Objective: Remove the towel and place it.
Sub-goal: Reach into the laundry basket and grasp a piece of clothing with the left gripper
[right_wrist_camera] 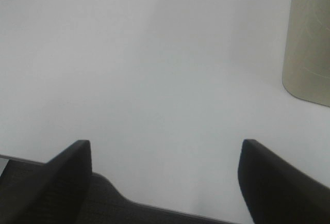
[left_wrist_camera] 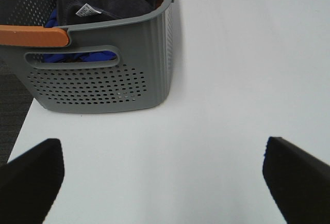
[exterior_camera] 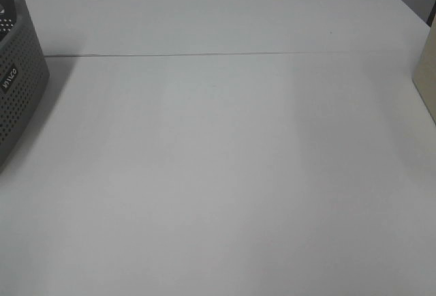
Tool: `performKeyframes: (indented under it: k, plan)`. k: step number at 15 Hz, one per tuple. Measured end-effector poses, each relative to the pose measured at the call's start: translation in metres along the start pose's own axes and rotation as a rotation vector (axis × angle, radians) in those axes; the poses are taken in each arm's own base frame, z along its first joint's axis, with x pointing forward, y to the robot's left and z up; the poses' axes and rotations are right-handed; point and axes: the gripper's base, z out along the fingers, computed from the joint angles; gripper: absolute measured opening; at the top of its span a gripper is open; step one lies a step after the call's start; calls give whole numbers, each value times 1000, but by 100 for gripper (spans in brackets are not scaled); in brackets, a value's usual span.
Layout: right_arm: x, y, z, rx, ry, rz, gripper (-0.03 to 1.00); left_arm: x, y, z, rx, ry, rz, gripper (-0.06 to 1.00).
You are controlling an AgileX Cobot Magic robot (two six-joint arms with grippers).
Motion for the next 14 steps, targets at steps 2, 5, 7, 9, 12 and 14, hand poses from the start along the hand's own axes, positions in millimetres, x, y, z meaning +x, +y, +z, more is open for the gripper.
performKeyframes:
  k: [2, 5, 7, 9, 12, 14]
  plan:
    - [0, 0, 0, 0, 0, 0, 76, 0, 0, 0, 0, 0, 0, 99]
    - [0, 0, 0, 0, 0, 0, 76, 0, -4, 0, 43, -2, -18, 99]
    - [0, 0, 0, 0, 0, 0, 76, 0, -5, 0, 54, -2, -17, 99]
    - [0, 0, 0, 0, 0, 0, 76, 0, -5, 0, 56, -2, -18, 99]
    - [0, 0, 0, 0, 0, 0, 76, 0, -5, 0, 56, -2, -18, 99]
    - [0, 0, 0, 0, 0, 0, 76, 0, -5, 0, 56, -2, -18, 99]
